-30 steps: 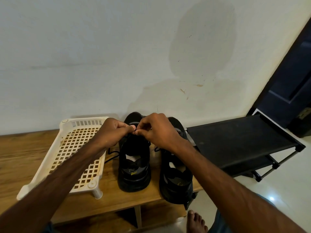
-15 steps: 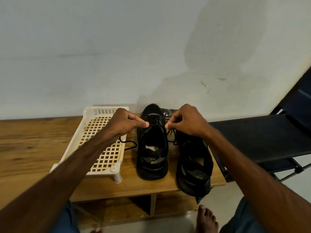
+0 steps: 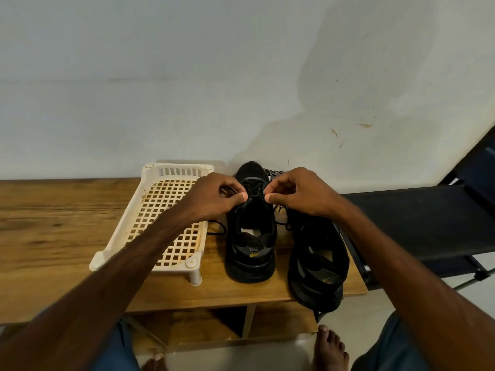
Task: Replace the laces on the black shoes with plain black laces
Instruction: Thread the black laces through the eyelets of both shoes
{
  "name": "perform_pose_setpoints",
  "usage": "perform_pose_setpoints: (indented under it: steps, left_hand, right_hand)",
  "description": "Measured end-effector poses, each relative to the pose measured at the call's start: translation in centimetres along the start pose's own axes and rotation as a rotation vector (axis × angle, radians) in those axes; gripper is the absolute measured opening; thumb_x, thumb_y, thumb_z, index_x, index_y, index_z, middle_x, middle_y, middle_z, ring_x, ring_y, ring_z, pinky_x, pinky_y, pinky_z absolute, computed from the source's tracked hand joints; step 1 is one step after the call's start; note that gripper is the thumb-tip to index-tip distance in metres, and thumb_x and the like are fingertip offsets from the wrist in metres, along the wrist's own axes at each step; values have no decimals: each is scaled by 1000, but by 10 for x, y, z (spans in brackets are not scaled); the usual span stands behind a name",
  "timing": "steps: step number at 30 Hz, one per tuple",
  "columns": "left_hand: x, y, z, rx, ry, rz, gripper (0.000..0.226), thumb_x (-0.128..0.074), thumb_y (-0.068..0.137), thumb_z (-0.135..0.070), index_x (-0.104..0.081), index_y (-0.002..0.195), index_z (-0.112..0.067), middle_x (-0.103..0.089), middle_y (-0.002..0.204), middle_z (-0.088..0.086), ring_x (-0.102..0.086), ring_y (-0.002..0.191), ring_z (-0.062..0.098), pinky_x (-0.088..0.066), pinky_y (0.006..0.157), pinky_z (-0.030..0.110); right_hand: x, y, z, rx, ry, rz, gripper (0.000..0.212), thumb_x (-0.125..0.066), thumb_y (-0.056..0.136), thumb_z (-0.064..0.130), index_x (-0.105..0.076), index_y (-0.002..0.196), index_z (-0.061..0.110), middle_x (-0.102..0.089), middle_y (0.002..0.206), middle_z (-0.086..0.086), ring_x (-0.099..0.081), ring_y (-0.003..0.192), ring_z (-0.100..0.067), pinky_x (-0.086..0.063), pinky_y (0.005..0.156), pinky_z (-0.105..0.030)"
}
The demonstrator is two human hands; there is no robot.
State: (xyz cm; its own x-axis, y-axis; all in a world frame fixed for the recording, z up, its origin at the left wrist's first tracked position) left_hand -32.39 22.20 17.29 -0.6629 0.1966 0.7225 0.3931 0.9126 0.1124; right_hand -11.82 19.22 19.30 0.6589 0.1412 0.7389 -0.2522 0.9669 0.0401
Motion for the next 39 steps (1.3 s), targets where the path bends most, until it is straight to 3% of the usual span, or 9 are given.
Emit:
perform_pose_setpoints:
  steps: [10,14,18,27,33,36,39]
  left_hand:
    - [5,-1,-3,-79,-6,25,8,-80,87,-29,-80,94,-26,-76,90,-15,-68,85,-7,-47,72,6]
    - [3,2,-6,-33,-45,-45,10,-77,89,-29,-78,93,-20,-75,91,-12,-70,84,0,-53,76,16]
    - [-1,2,-7,24,-140,-73,17,-72,93,-34,-76,90,-18,-75,82,-6,-71,75,7,-56,72,20]
    - [-4,-2,-2,206,-417,-73,10,-74,92,-18,-74,92,-7,-79,82,4,-77,77,16,-61,69,21]
    - [-1,-4,4,238,-342,-58,12,-77,90,-14,-70,81,-9,-77,79,11,-77,76,22,-63,79,35]
    - [0,-3,5,229,-293,-44,13,-78,89,-15,-71,81,-8,-77,76,9,-77,73,21,-63,77,34]
    - [0,-1,5,199,-298,7,11,-79,88,-11,-70,87,-4,-77,75,9,-77,73,24,-64,73,34]
  right_hand:
    - [-3,3,6,43,33,-14,7,-82,86,21,-82,93,19,-78,86,11,-73,80,2,-54,73,-11]
    - [-5,4,7,25,35,-16,5,-81,87,20,-81,91,18,-78,85,9,-74,79,-1,-58,75,-16]
    - [-7,4,7,-3,10,-22,4,-79,89,20,-80,92,17,-78,85,7,-73,78,-1,-56,71,-12]
    - [-4,3,3,-102,29,-30,5,-80,88,18,-82,89,14,-78,77,3,-74,72,-5,-58,68,-15]
    - [-2,1,-2,-161,56,-7,3,-82,85,17,-82,85,14,-77,73,2,-75,73,-18,-61,73,-30]
    - [0,-1,-3,-167,74,10,4,-83,84,17,-82,84,14,-77,71,1,-69,63,-11,-57,68,-26]
    - [-2,-1,-1,-153,73,47,5,-80,87,14,-81,89,10,-77,74,0,-73,66,-9,-56,64,-21]
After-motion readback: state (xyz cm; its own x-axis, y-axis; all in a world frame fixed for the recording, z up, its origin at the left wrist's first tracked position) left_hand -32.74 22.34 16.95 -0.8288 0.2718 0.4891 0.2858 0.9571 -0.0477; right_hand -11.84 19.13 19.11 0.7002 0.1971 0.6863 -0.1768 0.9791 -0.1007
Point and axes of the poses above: each hand's wrist, its own y-axis towards the middle knuckle, its own x-axis out of the back of the hand, z = x × y, the point moved 5 cm from there along y, towards the middle knuckle
